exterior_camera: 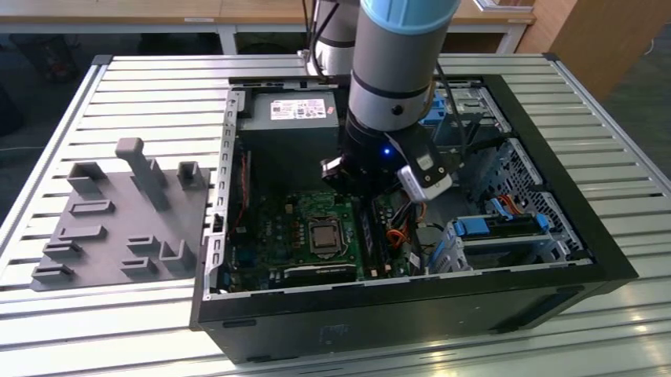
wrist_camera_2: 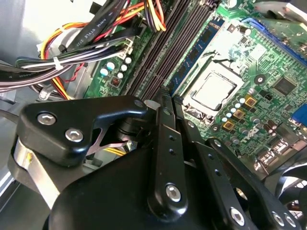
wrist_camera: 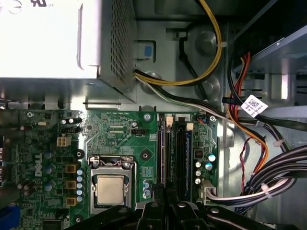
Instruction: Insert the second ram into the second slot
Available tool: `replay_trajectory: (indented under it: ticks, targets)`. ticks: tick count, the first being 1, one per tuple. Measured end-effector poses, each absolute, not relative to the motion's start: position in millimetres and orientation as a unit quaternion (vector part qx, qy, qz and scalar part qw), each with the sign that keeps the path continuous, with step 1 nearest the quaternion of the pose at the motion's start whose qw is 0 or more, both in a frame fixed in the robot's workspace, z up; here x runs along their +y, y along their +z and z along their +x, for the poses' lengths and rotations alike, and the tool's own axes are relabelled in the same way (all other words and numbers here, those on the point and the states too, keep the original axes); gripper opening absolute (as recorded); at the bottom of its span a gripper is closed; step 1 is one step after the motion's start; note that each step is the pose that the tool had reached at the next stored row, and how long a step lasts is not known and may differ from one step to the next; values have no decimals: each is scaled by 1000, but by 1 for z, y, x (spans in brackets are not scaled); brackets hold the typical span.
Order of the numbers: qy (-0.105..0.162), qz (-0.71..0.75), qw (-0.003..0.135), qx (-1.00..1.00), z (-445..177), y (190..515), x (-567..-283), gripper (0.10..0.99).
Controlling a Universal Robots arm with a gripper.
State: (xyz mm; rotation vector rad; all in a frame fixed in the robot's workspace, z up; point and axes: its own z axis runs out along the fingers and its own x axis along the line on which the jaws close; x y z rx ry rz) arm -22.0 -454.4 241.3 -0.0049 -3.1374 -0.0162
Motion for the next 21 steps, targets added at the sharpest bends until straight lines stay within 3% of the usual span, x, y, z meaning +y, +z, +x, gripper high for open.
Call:
replay_trajectory:
  ticks: [21]
  targets:
    - [-5, 2, 9, -1000, -18, 229, -457, 133]
